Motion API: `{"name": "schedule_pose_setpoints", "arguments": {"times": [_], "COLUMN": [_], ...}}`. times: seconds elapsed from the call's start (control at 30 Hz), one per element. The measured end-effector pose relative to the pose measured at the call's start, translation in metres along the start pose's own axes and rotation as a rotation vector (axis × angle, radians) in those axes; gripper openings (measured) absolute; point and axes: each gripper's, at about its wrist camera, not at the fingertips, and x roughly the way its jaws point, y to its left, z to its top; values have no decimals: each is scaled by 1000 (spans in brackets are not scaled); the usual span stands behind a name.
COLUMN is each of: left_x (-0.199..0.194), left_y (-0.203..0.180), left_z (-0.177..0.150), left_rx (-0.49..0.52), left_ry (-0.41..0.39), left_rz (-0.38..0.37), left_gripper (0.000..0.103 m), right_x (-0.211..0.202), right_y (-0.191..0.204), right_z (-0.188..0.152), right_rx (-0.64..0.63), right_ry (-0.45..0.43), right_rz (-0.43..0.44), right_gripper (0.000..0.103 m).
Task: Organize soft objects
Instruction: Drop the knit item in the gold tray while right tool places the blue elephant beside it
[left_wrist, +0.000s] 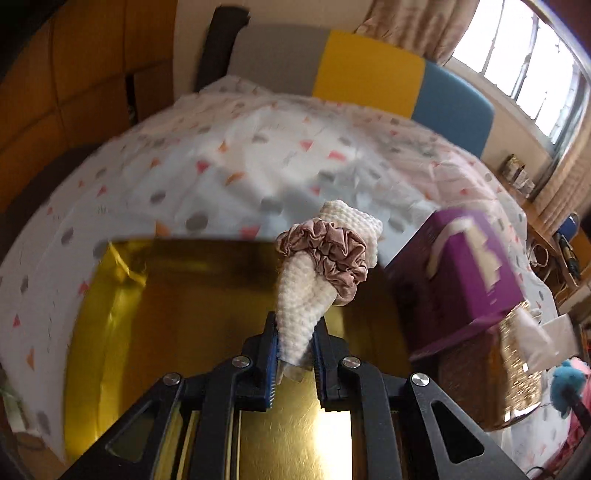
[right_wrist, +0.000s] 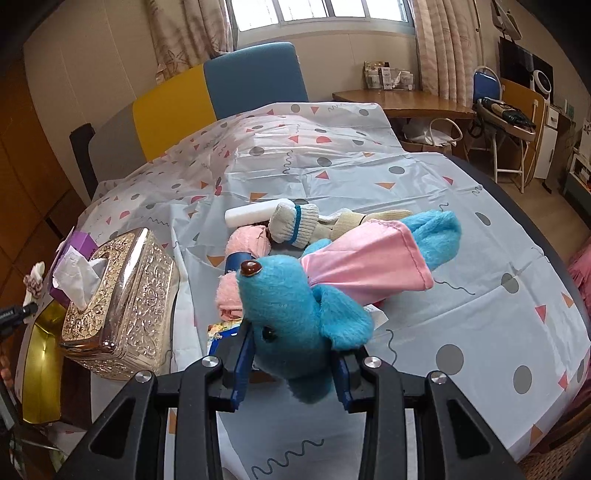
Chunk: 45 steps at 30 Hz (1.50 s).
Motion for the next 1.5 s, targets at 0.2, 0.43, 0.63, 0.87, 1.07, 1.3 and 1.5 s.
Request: {"name": "schedule_pose_setpoints", "arguments": {"times": [0.2, 0.43, 0.63, 0.87, 1.07, 1.3, 1.5], "left_x": [29, 5, -21, -43, -58, -70, -79], "left_y": [-2, -6, -8, -5, 9, 31, 48], "left_z": [-20, -33, -51, -70, -73, -72, -73], "left_rx": [-15, 24, 65, 85, 55, 19, -23], "left_ry": [69, 10, -33, -58, -89, -126, -151], "left_rz": [12, 5, 11, 29, 60, 112, 145], "left_gripper": [31, 57, 66, 72, 74, 78, 86], "right_x": [4, 4, 3, 15, 23, 18, 7], "right_y": [2, 9, 37, 94, 175, 280, 332], "right_z": [0, 7, 39, 96, 131, 106, 25], "right_rx": [-11, -23, -62, -78, -174, -438, -702], "right_ry": [11, 17, -7, -31, -37, 23, 138], "right_rz": [-19, -24, 25, 134, 233, 430, 538], "right_gripper": [36, 36, 36, 36, 36, 37, 37]}}
